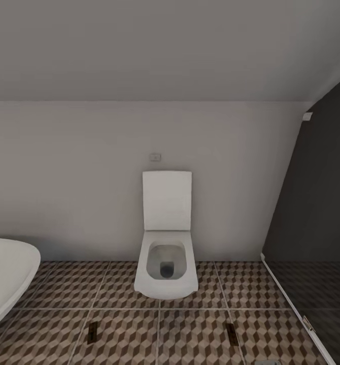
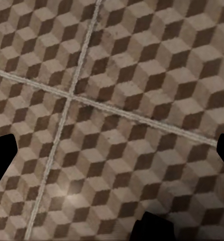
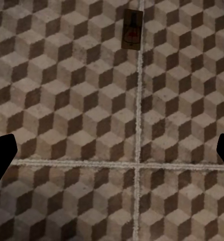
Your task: Take the four mousetraps from the cabinet in the bathroom and place them on the bathroom floor. Make sure all four end up on the same floor surface, and ensure that at least two of them are either under or directly next to the same bathroom sink.
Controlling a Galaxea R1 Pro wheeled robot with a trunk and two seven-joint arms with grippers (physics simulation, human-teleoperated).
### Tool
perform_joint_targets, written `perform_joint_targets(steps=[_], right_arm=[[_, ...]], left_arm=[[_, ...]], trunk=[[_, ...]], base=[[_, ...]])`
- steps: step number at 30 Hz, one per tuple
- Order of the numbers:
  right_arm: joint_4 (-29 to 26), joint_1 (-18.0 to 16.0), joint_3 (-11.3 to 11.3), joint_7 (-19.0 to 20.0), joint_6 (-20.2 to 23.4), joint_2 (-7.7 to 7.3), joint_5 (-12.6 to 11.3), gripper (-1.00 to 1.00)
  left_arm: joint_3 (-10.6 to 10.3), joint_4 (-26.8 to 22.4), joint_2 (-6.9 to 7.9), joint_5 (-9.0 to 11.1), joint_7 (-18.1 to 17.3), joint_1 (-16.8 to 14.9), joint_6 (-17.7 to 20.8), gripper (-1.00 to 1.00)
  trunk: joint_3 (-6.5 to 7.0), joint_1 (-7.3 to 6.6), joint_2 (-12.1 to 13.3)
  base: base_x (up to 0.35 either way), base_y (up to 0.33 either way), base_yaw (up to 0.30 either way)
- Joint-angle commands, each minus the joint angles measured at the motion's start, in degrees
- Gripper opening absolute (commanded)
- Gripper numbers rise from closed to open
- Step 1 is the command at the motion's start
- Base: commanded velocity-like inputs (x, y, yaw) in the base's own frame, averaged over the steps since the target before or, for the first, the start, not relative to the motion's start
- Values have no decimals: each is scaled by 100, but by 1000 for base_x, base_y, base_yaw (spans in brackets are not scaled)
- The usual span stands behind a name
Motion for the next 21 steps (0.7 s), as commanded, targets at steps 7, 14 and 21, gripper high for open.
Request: perform_joint_targets(steps=[7, 14, 21], right_arm=[[25, -10, 41, 2, -40, 0, 4, 100], [25, -10, 42, 2, -40, 0, 4, 100], [25, -10, 42, 2, -40, 1, 4, 100]], left_arm=[[-29, 18, -170, 25, 0, -3, -16, 100], [-32, 17, -232, 25, 0, 1, -17, 100], [-29, 13, -244, 24, 0, 2, -20, 100]], trunk=[[-6, -1, -3], [-6, -1, -3], [-6, -1, -3]], base=[[0, 0, 0], [0, 0, 0], [0, 0, 0]])
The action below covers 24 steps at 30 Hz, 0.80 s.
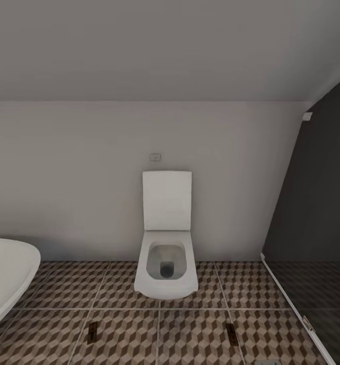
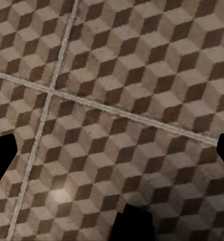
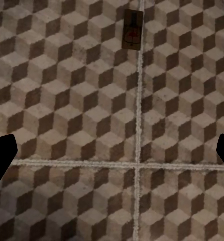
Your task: Take the four mousetraps from the cabinet in the bathroom and place them on the bathroom floor. Make sure all four end up on the same floor surface, and ensure that at least two of them are either under or directly next to the same bathroom sink.
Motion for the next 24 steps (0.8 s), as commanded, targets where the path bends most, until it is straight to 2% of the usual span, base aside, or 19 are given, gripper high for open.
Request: perform_joint_targets(steps=[1, 24], right_arm=[[25, -10, 37, 2, -40, 0, 4, 100], [25, -10, 41, 2, -40, -1, 4, 100]], left_arm=[[-31, 15, -5, 23, 0, -7, -26, 100], [-35, 14, -48, 31, -8, -6, -32, 100]], trunk=[[-6, -1, -3], [-6, -1, -3]], base=[[0, 0, 0], [0, 0, 0]])
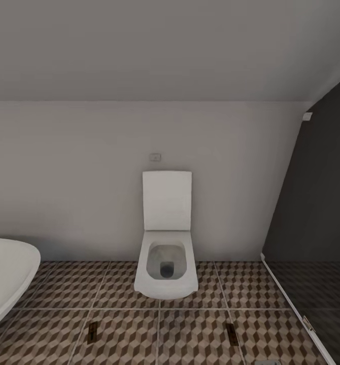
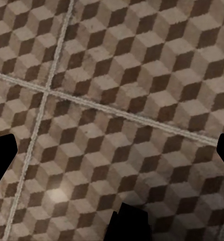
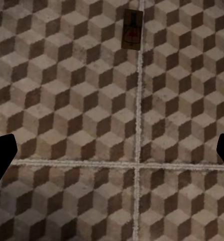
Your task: Take the four mousetraps from the cabinet in the bathroom and place them on the bathroom floor. Make sure all four end up on the same floor surface, and ensure that at least two of them are either under or directly next to the same bathroom sink.
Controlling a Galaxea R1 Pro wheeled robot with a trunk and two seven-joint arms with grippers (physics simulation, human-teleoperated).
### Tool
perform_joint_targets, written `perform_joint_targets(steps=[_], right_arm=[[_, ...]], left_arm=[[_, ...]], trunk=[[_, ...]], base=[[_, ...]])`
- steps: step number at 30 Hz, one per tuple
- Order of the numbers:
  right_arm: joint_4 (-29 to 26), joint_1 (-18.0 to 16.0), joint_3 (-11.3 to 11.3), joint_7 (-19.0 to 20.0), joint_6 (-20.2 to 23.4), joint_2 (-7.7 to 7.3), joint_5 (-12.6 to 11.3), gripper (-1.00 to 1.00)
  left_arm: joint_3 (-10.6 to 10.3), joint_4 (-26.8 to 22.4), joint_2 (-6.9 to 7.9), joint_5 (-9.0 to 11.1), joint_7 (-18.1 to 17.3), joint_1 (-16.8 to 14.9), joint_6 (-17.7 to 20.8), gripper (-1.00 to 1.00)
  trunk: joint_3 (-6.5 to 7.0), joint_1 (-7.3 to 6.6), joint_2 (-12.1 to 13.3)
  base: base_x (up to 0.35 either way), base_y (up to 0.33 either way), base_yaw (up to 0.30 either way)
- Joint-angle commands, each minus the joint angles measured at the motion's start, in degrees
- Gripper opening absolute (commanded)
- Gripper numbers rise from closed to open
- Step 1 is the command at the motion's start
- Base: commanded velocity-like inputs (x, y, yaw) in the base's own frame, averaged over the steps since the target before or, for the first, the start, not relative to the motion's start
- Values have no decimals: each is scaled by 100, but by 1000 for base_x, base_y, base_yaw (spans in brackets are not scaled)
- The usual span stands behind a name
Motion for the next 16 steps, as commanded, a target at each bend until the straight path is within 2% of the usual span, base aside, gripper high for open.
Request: perform_joint_targets(steps=[1, 16], right_arm=[[25, -10, 38, 2, -40, 0, 4, 100], [25, -10, 36, 2, -40, 0, 4, 100]], left_arm=[[-12, 17, -5, 5, 2, -7, -26, 100], [-8, 17, -30, 5, 4, -7, -25, 100]], trunk=[[-6, -1, -3], [-6, -1, -3]], base=[[0, 0, 0], [0, 0, 0]])
